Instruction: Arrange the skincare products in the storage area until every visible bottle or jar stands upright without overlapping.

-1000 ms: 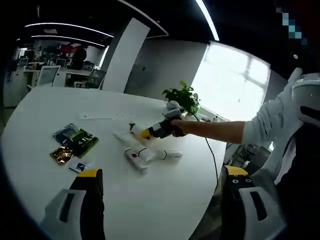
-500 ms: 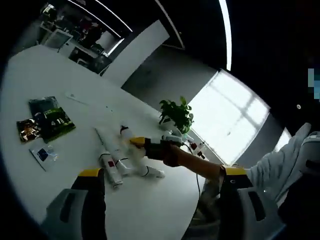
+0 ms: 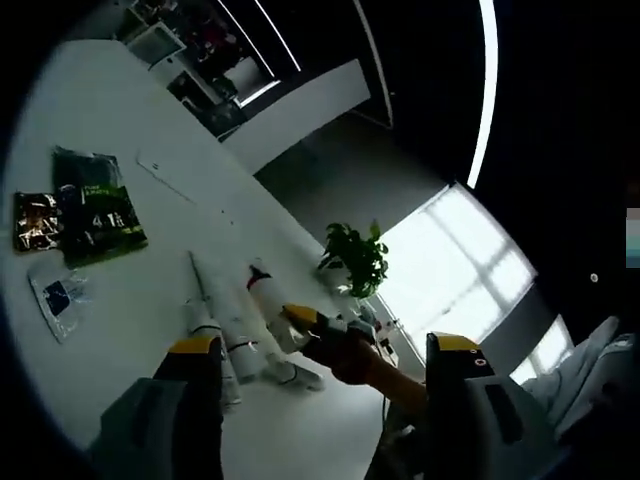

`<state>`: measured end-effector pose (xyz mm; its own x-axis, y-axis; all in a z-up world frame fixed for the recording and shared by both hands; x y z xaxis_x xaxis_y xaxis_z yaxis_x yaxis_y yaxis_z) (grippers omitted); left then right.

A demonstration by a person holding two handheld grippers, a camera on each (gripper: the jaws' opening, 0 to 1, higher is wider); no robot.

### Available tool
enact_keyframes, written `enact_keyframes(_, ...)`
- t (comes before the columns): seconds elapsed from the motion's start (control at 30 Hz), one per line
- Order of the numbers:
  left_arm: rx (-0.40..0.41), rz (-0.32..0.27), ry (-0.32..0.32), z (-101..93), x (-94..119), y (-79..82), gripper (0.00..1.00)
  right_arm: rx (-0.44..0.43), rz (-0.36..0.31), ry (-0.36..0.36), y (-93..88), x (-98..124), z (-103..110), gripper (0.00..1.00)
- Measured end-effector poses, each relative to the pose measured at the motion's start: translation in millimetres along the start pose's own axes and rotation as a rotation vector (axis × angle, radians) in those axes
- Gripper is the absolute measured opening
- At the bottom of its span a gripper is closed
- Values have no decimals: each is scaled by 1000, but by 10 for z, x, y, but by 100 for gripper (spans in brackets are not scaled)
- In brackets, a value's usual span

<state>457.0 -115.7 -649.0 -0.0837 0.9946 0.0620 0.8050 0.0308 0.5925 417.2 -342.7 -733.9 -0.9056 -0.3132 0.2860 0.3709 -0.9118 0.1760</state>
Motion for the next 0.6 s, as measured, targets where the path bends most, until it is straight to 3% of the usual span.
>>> enact_keyframes(0.13, 38, 2, -16, 17, -104, -18, 78, -5, -3, 48, -44, 40, 106, 22)
enact_keyframes(0.3, 82, -4, -48, 8, -237, 14, 78, 50, 36, 88, -169, 105, 281, 22)
enact_keyframes(0.6, 111, 8, -47, -15, -350, -47, 79, 85, 103, 181, -563, 176, 617, 22)
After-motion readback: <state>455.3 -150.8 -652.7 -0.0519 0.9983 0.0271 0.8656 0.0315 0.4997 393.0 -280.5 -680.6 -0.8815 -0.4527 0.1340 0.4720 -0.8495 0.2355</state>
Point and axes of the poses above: the point that each gripper's makers call its tool centre point, and the gripper's own axes: x roughly backward along the fingers, z roughly to its left, y roughly out of its top, the point moved 5 cm from there along x, roughly backward along the fingers, and after that the axes turned 3 degrees about -x, right-handed, at the moved point
